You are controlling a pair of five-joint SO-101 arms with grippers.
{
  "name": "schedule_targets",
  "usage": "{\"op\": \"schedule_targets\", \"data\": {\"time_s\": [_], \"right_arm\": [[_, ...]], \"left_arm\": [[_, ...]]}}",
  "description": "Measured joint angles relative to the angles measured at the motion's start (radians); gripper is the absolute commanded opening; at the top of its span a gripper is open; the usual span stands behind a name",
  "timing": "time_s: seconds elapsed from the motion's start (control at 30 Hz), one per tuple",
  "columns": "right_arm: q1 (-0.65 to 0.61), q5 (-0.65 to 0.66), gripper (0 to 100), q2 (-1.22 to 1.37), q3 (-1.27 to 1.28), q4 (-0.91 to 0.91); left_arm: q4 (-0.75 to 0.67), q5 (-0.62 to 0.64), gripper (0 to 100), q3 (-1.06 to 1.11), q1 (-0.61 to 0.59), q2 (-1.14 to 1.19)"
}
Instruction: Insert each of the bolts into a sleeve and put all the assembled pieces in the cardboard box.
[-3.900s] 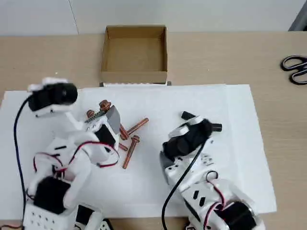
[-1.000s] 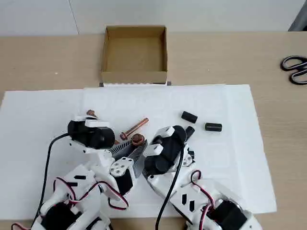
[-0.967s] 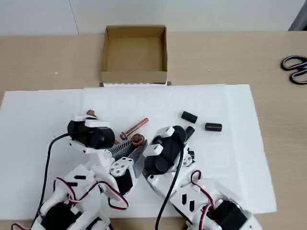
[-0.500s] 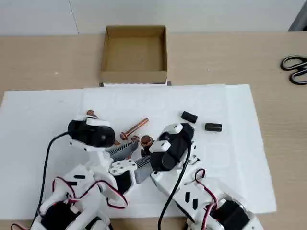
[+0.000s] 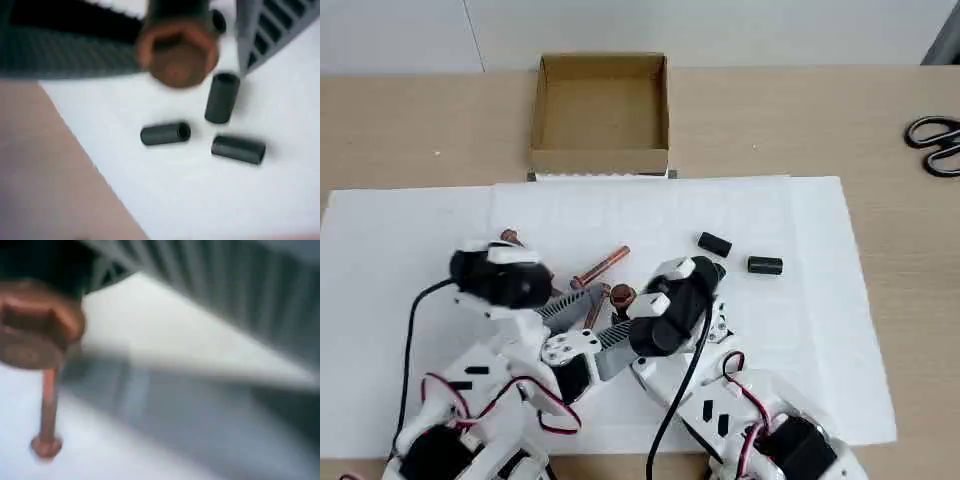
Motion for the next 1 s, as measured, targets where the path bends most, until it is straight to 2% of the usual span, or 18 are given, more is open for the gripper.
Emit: {"op": "schedule_targets", "data": {"time_s": [0.13,0.2,0.43,0.57,0.73,0.9,1.0], "right_arm": [[-0.002,0.0,0.3,0.0,-0.002,0.0],[0.0,0.0,0.3,0.0,0.0,0.0],[0.0,0.0,0.3,0.0,0.0,0.0],[0.0,0.0,0.3,0.0,0.0,0.0],[0.006,0.0,0.3,0.0,0.0,0.0],[0.098,0.0,0.3,0.0,0.0,0.0],[0.192,0.0,0.3,0.0,0.015,0.023]], "left_arm": [[-0.026,-0.018,30,-0.029,-0.035,0.0],[-0.026,-0.025,26,-0.04,-0.04,0.0],[-0.038,-0.031,0,-0.044,-0.051,0.0],[-0.038,-0.031,0,-0.044,-0.117,0.0],[-0.038,-0.048,1,-0.041,-0.273,0.0],[-0.038,-0.16,1,0.084,-0.411,-0.002],[-0.038,-0.212,1,0.183,-0.45,0.003]]}}
